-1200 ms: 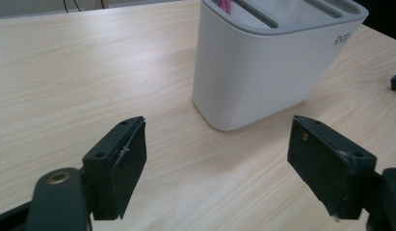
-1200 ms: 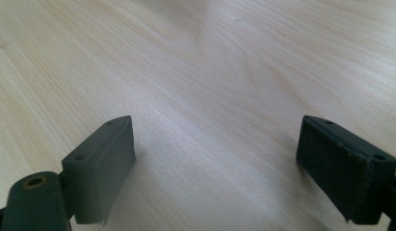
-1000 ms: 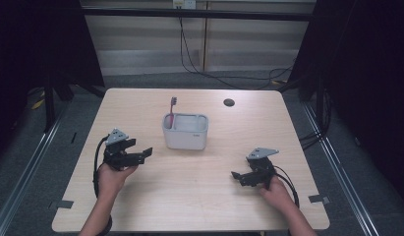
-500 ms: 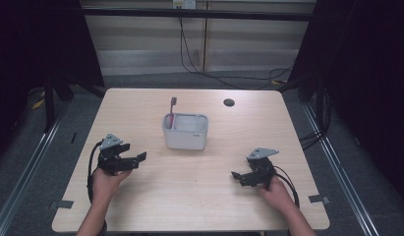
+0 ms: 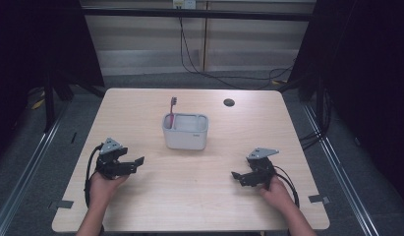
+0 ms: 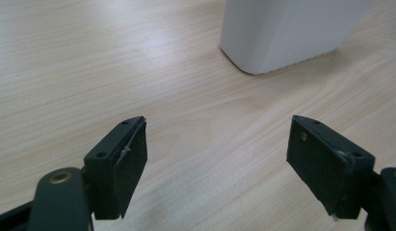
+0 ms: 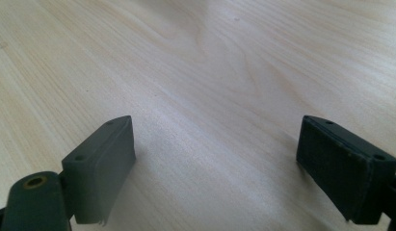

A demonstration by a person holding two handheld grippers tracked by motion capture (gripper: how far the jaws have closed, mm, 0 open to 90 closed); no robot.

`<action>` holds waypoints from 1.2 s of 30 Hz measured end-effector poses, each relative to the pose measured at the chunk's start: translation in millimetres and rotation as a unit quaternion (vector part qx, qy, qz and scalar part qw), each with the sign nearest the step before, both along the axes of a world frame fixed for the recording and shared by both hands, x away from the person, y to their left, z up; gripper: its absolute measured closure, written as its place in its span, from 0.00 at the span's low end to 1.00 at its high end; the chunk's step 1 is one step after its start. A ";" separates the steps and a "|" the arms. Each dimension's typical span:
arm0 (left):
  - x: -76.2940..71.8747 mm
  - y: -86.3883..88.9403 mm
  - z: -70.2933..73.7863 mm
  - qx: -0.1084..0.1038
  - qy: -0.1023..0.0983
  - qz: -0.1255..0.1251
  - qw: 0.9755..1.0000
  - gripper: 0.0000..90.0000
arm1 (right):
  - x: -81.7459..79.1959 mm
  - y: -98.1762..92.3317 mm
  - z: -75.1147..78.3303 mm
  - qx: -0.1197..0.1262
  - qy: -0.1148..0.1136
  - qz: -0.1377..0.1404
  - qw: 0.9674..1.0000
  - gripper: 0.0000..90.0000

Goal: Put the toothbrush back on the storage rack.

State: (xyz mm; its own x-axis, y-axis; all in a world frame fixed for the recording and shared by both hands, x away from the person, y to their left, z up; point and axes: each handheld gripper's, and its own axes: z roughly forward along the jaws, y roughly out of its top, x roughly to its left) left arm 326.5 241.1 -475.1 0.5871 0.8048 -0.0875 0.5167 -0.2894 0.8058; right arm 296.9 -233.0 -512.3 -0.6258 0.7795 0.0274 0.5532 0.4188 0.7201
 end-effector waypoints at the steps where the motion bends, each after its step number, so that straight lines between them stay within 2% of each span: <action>1: -0.4 -0.3 -0.3 0.001 0.000 0.000 1.000 0.25 | -0.1 0.0 0.1 0.000 0.001 -0.001 1.000 0.14; 3: -1.1 -0.6 -1.7 0.000 0.000 0.000 1.000 0.25 | -0.1 0.0 0.0 0.000 0.000 0.000 1.000 0.14; 7: -2.3 -1.1 -4.3 0.022 0.003 -0.006 1.000 0.24 | 0.0 0.0 0.0 0.001 0.001 0.000 1.000 0.14; 16: -2.8 -2.2 -9.5 0.046 0.014 -0.015 0.999 0.24 | 0.1 -0.1 0.0 0.000 0.000 0.001 1.000 0.14; 21: -3.4 -5.0 -12.8 0.048 0.017 -0.015 0.999 0.23 | 0.1 -0.1 -0.1 0.001 0.000 0.000 1.000 0.14; 25: -2.8 -5.8 -17.2 0.063 0.025 -0.021 0.997 0.23 | 0.1 -0.1 -0.1 0.001 0.000 0.001 1.000 0.14; 30: -2.6 -6.9 -19.2 0.062 0.028 -0.020 0.997 0.23 | 0.2 -0.1 -0.1 0.001 0.000 0.001 1.000 0.14; 35: -1.8 -8.1 -20.1 0.075 0.033 -0.028 0.996 0.23 | 0.3 -0.1 0.0 0.001 0.000 0.001 1.000 0.14; 36: -2.3 -9.7 -21.4 0.073 0.031 -0.023 0.997 0.23 | 0.3 -0.1 -0.1 0.001 0.000 0.001 1.000 0.14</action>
State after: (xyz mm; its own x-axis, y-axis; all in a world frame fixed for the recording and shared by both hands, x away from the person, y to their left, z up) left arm 324.2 231.4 -496.5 0.6213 0.7835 -0.0091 0.5477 -0.4260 0.7201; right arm 297.2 -233.2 -512.4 -0.6273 0.7783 0.0286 0.5526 0.4189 0.7206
